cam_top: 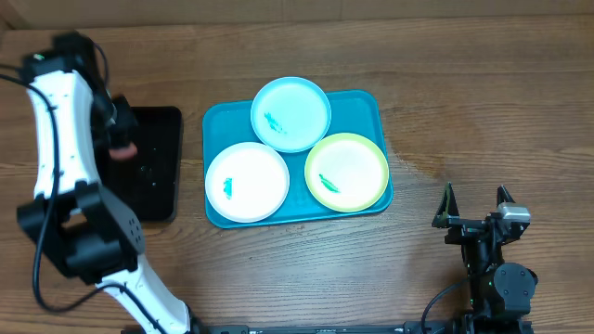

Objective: Clean dirty plates on tray and stack at the side
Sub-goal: 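Carry the sponge with the left gripper onto the white plate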

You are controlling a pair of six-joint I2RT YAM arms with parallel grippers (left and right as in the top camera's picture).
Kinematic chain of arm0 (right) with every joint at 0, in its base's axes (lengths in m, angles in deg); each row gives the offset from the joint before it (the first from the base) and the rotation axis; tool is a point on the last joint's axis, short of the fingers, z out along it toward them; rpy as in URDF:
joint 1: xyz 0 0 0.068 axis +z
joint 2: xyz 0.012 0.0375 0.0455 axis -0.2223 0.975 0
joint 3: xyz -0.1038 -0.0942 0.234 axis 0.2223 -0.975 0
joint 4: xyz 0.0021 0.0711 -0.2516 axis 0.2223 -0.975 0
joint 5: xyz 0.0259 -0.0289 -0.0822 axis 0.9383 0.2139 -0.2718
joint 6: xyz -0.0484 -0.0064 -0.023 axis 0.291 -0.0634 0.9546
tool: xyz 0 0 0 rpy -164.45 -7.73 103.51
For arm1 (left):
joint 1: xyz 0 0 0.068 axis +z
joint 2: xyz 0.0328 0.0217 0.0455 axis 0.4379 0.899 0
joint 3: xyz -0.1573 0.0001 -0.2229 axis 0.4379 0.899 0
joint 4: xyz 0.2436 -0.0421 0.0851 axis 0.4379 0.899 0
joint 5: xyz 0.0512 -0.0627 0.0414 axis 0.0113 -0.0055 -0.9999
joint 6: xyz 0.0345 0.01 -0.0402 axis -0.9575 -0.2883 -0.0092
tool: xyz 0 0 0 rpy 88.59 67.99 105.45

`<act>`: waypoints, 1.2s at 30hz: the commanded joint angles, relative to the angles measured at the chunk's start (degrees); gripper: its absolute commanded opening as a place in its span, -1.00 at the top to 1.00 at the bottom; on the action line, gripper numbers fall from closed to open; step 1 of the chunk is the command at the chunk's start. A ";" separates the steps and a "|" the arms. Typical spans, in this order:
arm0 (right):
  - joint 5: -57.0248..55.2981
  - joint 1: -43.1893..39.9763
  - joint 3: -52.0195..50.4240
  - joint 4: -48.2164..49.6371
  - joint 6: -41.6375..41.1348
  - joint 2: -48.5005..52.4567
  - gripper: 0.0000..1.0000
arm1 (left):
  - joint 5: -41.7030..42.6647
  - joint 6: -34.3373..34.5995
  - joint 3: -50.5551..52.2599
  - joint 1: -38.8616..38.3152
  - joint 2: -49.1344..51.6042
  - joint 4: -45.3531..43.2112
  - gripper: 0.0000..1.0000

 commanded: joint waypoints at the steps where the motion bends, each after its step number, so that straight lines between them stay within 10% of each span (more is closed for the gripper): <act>1: 0.28 0.20 -0.61 0.39 0.37 -0.52 -1.00 | 11.34 0.85 -3.43 -1.55 -5.97 1.18 0.92; 12: 0.28 0.17 -0.61 0.42 0.37 -0.52 -1.00 | 21.97 -3.76 21.20 -18.40 -5.95 -6.54 0.91; 30: 0.28 0.17 -0.61 0.42 0.37 -0.52 -1.00 | 11.54 8.50 43.23 -33.86 -5.95 -34.07 0.88; 31: 0.28 0.17 -0.61 0.42 0.37 -0.52 -1.00 | 10.84 8.52 43.56 -33.92 -5.95 -34.21 0.68; 33: 0.28 0.17 -0.61 0.42 0.37 -0.52 -1.00 | 10.49 8.46 43.56 -33.90 -5.95 -34.21 -0.33; 36: 0.28 0.17 -0.61 0.39 0.37 -0.52 -1.00 | 10.58 7.28 41.35 -33.07 -5.97 -31.15 -0.47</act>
